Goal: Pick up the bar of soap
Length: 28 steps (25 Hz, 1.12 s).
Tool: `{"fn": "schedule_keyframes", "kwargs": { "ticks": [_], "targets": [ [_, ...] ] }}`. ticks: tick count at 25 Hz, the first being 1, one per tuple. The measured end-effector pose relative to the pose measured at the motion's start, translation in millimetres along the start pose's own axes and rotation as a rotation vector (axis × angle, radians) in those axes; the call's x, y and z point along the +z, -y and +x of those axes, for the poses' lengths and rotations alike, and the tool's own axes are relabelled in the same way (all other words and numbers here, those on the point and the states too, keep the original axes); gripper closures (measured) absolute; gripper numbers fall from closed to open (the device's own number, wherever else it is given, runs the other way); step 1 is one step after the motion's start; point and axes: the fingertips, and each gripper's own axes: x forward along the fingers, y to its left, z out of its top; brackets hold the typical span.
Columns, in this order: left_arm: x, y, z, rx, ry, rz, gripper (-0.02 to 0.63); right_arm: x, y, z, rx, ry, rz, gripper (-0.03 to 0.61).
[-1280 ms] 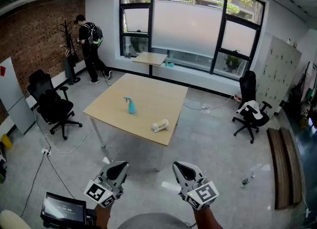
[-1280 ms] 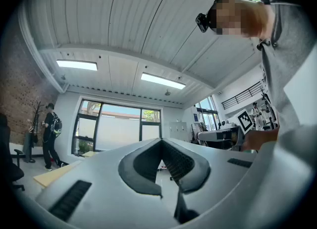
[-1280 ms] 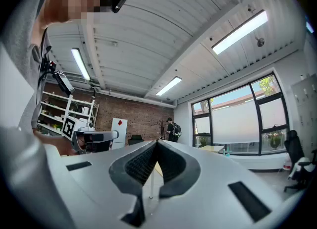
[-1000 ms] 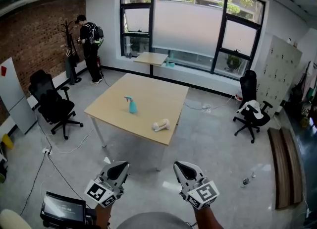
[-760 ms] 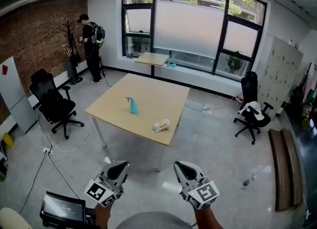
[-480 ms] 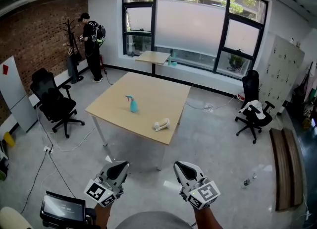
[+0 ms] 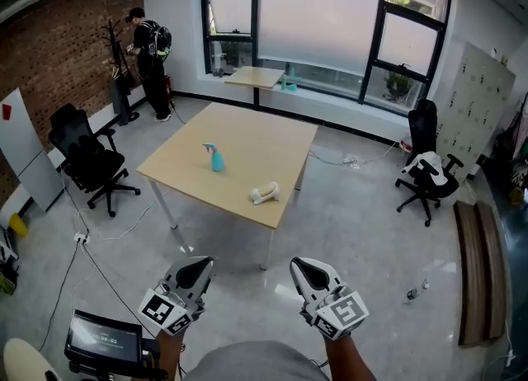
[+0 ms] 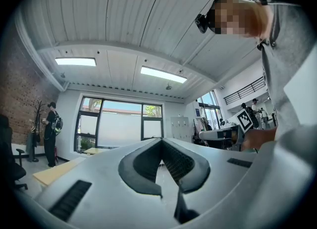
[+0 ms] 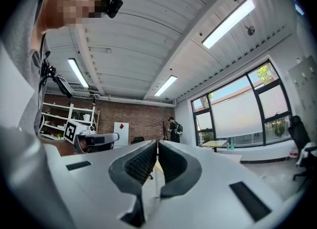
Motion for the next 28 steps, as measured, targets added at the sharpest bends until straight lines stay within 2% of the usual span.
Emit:
{"fn": "schedule_keyframes", "kwargs": {
  "ticks": [5,10,15,21,28],
  "targets": [
    [-10.6,2.2,22.6,0.006,-0.015,-0.010,0.609,-11.5,25.2,2.5,0.012,-0.022,0.017,0.571],
    [-24.9,-20.7,44.2,0.014,-0.038,-0.020,0.609,-23.6,48.6,27.2,0.019,-0.032,0.039,0.571],
    [-52.3,-89.7,84.2,-0.007,-0.041,-0.040,0.609,-42.8,86.0,95.8,-0.001,-0.049,0.045,0.572],
    [-46.6,-115.6,110.9,-0.031,-0.020,-0.062,0.609,-31.4,103.5,121.1,-0.014,-0.056,0.027,0.571],
    [-69.3,-221.0,147.1,-0.070,-0.016,-0.077,0.609,-49.1,142.3,223.5,-0.057,-0.055,0.023,0.571]
  ]
}}
